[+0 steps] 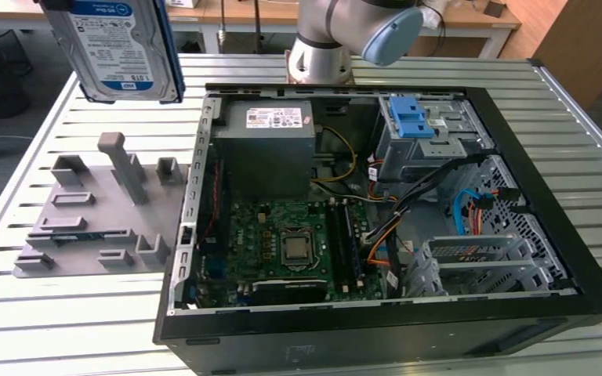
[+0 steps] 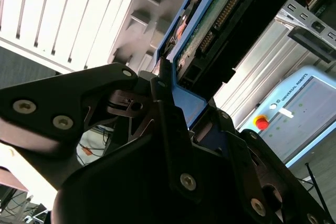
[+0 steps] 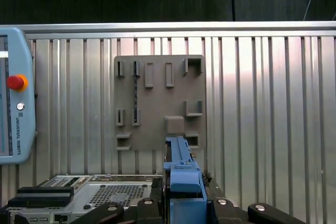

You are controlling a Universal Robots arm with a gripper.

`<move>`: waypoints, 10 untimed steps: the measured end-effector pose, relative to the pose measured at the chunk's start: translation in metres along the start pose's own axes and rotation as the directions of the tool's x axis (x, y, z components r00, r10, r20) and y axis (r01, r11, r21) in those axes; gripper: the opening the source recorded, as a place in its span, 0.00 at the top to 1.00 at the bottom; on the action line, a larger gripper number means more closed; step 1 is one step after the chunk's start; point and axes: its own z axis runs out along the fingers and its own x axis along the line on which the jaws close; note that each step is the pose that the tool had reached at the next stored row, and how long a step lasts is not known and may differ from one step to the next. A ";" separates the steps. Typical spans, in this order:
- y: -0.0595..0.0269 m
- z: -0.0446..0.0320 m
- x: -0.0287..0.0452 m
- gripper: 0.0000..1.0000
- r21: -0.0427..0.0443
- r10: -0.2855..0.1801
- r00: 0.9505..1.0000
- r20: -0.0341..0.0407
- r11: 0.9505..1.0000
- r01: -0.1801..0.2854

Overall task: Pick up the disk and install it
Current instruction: 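Pick up the disk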

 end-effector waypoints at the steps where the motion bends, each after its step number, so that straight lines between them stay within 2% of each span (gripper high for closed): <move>1: -0.0010 0.0000 0.0000 0.64 0.000 0.000 1.000 0.000 1.000 0.000; 4: -0.0052 0.0000 -0.0001 0.64 0.000 0.000 1.000 0.000 1.000 0.000; 10: -0.0073 0.0008 0.0025 0.64 0.000 0.000 1.000 0.000 1.000 0.000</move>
